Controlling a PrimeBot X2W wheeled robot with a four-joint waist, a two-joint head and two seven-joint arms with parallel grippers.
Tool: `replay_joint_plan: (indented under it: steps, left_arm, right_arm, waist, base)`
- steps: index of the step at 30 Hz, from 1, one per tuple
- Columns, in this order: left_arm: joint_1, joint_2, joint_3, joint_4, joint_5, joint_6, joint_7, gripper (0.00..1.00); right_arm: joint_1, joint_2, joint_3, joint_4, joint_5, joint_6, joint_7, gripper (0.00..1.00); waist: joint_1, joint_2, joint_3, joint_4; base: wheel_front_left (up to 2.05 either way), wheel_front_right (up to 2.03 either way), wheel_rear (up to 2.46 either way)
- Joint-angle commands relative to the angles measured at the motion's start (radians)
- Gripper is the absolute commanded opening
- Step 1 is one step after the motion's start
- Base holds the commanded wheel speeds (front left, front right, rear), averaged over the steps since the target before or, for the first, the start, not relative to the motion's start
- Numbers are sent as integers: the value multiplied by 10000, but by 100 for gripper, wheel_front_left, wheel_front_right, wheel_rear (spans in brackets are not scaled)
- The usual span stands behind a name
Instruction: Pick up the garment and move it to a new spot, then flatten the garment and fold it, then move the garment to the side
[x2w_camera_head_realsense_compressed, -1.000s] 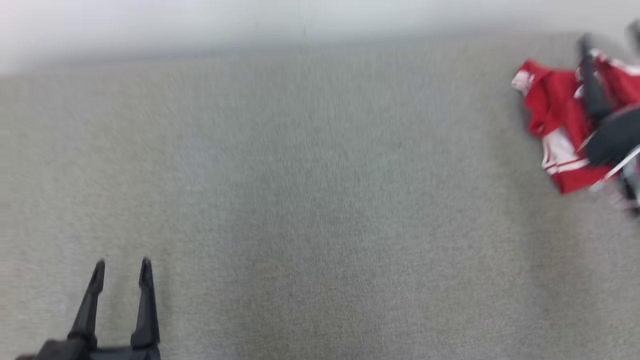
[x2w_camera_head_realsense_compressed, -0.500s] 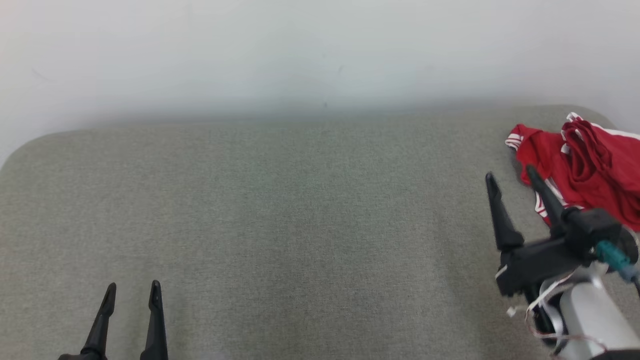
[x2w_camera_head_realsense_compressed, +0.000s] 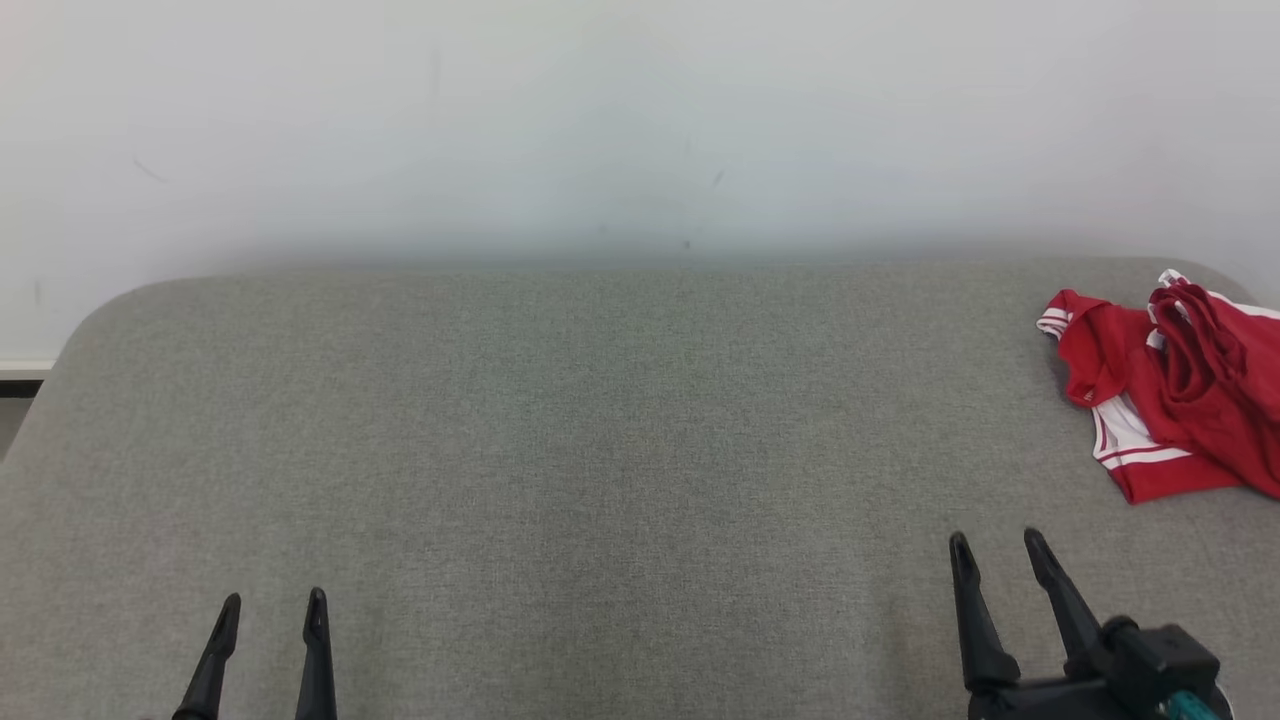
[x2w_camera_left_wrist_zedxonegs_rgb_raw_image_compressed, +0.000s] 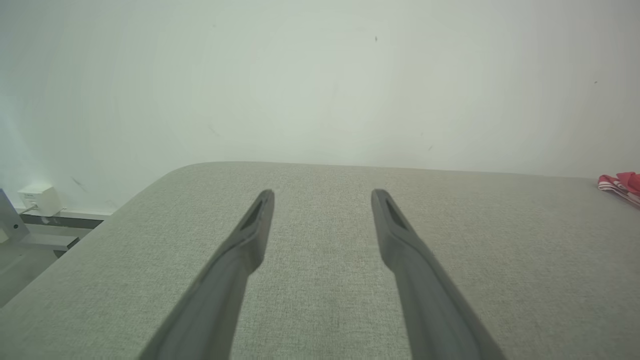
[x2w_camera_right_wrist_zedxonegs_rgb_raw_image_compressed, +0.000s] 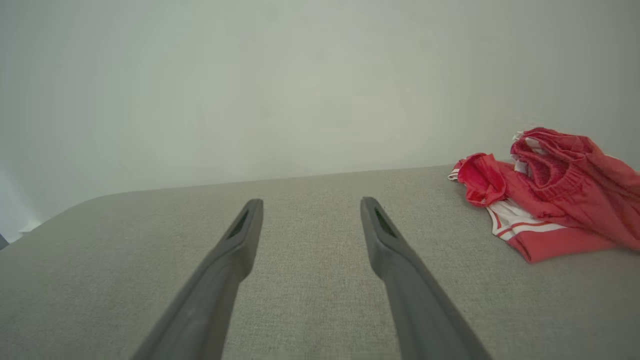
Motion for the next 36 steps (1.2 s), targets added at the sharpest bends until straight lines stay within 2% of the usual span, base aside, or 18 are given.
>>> replay_joint_plan:
  steps: [1, 10, 11, 16, 36]
  left_arm:
    - [135, -13, 27, 40, -40, 2, -27, 100]
    - [139, -73, -23, 415, -87, -8, -27, 100]
    - [12, -83, -17, 421, -25, -2, 1, 0]
    - [100, -186, -61, 821, -172, -2, 56, 0]
    - [-381, -297, 111, 940, -3646, -6, 976, 0]
  right_arm:
    - [220, 94, -99, -105, -63, -32, -100, 100]
    - [718, 354, -167, -58, -221, -32, -253, 100]
    - [666, 334, -154, -58, -182, -2, -198, 0]
    - [775, 354, -119, 315, -21, 0, -132, 0]
    - [300, 224, -330, 407, 3550, -4, 570, 0]
  waist:
    - [1, 0, -31, 19]
    - [1, 0, -96, -99]
    - [1, 0, -95, -92]
    - [1, 0, -94, -102]
    - [1, 0, -55, -121]
  base:
    - [0, 0, 0]
    - [0, 0, 0]
    - [0, 0, 0]
    - [0, 0, 0]
    - [0, 0, 0]
